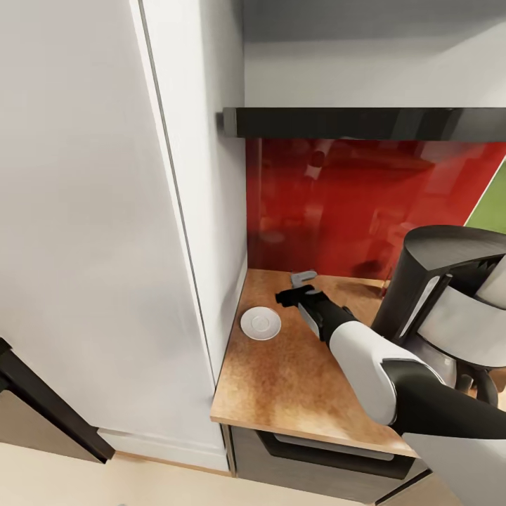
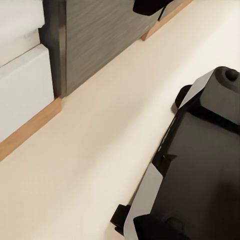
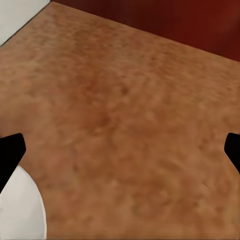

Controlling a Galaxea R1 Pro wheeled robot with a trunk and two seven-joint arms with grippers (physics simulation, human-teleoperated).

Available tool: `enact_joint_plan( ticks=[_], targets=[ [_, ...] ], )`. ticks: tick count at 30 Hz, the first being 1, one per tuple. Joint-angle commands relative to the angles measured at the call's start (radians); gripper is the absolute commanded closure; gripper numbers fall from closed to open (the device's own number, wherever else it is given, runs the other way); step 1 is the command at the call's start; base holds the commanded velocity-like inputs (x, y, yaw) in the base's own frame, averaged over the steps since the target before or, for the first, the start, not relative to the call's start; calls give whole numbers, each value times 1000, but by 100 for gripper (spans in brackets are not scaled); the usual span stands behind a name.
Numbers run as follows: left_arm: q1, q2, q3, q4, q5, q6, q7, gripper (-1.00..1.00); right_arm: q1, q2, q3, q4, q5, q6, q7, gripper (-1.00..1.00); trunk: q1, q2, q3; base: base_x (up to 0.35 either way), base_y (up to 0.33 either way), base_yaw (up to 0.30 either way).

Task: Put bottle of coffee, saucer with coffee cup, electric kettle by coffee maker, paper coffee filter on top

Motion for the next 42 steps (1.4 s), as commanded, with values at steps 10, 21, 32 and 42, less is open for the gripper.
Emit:
enact_joint_plan(
  ticks=[10,21,32,42],
  targets=[
    [0,-1,0,-1,4,8,-2,-100,36,1,-8,15,11,-82,0,-100,0,-1,-1,0,0,0],
    [0,-2,-2,-1,4,8,-2,-100,87,1,-8,16,12,-173,0,-100,0,-1,-1,0,0,0],
    [0,-5,-3,-1,4,8,-2,-100,131,1,-7,15,14,-216,0,-100,0,-1,-1,0,0,0],
    [0,-7,-4,0,4,8,-2,-100,146,1,-7,16,14,-220,-1,-100,0,-1,-1,0,0,0]
  ],
)
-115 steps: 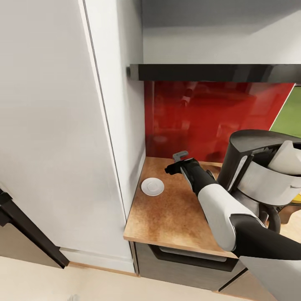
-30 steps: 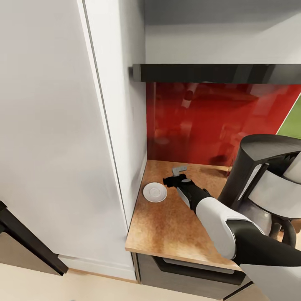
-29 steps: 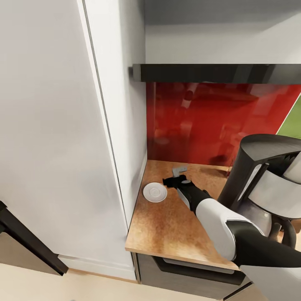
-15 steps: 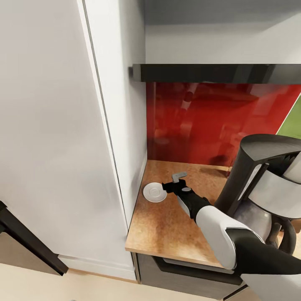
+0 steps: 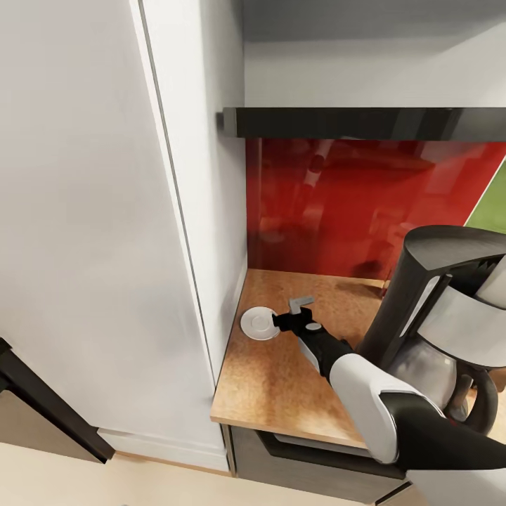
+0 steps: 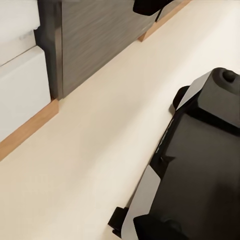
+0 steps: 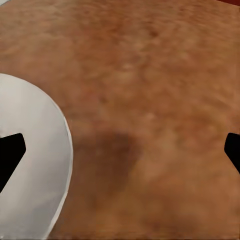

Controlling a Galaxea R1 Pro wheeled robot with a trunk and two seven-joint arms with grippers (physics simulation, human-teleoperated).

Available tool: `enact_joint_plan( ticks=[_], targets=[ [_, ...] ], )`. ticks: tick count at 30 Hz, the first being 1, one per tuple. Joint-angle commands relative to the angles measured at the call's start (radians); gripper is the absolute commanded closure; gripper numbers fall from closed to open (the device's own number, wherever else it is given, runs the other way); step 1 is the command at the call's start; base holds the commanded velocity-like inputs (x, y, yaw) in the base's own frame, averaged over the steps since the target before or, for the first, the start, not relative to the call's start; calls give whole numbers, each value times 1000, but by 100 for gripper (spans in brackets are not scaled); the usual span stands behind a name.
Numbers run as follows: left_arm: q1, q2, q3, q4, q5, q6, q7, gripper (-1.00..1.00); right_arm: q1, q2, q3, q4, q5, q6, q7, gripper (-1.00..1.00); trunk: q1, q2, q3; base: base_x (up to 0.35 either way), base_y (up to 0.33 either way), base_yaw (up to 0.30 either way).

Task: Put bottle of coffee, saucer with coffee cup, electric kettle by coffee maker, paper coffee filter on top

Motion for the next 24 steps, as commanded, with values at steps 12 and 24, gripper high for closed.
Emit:
enact_joint_plan(
  ticks=[12,24],
  targets=[
    [0,-3,3,-1,6,8,-2,-100,33,1,-8,0,11,-38,0,-100,0,-1,-1,0,0,0],
    [0,-4,3,-1,6,8,-2,-100,55,1,-8,0,12,-38,0,-100,0,-1,-1,0,0,0]
  ],
)
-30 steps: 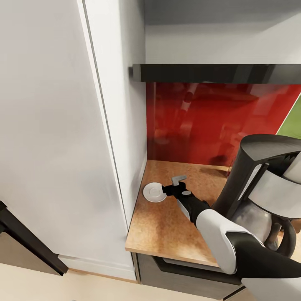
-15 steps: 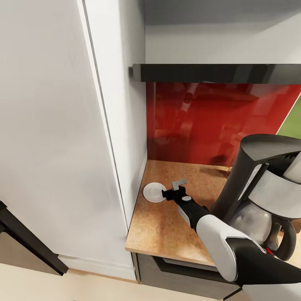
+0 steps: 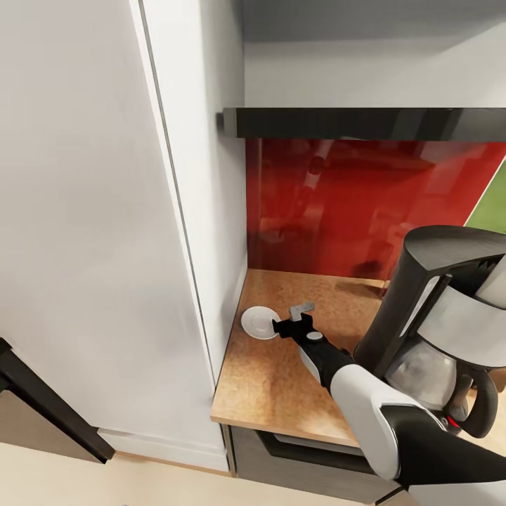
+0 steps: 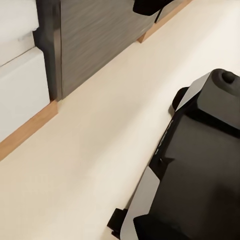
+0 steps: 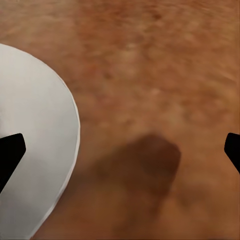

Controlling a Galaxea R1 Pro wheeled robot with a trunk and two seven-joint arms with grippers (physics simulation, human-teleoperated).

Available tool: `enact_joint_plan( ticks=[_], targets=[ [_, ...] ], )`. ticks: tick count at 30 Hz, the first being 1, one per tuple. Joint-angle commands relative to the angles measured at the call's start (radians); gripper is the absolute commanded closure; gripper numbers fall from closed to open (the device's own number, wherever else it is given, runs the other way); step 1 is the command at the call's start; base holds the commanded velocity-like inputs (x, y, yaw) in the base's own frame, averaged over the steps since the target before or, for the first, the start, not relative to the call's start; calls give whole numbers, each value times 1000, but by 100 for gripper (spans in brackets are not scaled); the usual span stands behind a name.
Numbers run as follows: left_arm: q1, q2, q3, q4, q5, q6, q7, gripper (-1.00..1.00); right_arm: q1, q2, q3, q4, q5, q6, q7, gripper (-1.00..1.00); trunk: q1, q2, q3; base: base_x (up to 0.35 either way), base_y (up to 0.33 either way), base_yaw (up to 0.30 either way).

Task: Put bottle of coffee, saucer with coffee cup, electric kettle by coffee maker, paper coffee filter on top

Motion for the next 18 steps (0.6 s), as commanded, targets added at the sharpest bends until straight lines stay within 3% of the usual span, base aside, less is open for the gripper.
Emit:
enact_joint_plan(
  ticks=[1,18],
  targets=[
    [0,0,3,-1,6,8,-2,-100,1,1,-7,33,11,-3,1,-100,0,-1,-2,0,0,0],
    [0,-2,3,-1,6,8,-2,-100,18,1,-6,31,12,-20,2,-100,0,-1,-2,0,0,0]
  ],
)
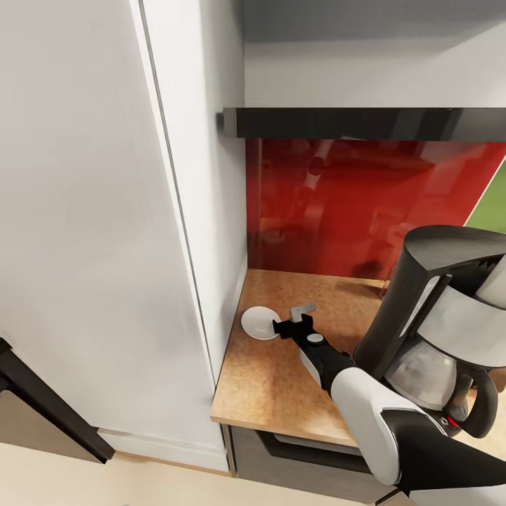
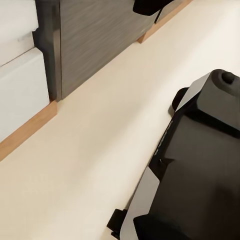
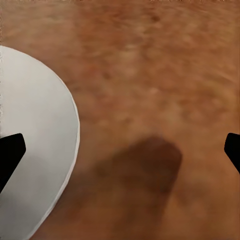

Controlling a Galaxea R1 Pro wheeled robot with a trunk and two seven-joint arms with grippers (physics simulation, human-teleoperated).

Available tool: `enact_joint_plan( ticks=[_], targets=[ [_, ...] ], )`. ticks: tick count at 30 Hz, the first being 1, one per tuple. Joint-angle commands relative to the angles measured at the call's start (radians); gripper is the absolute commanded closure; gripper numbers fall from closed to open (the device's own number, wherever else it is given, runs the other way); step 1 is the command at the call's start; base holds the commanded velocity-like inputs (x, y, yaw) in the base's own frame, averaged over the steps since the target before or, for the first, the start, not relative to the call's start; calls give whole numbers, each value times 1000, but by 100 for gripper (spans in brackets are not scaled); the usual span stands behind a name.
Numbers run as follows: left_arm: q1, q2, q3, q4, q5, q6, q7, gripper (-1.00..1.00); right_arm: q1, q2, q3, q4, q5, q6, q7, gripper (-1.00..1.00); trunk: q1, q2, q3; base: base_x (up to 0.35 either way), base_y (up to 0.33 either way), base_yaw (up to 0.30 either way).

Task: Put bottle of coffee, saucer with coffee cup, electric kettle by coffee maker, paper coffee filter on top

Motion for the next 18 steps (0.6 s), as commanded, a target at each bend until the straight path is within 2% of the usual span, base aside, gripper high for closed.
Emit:
enact_joint_plan(
  ticks=[1,18],
  targets=[
    [0,0,3,-1,6,8,-2,-100,0,1,-5,51,10,-3,2,-100,0,-1,-2,0,0,0],
    [0,0,5,-1,7,6,-2,-100,0,1,-4,52,10,-5,2,-100,0,-1,-2,0,0,0]
  ],
)
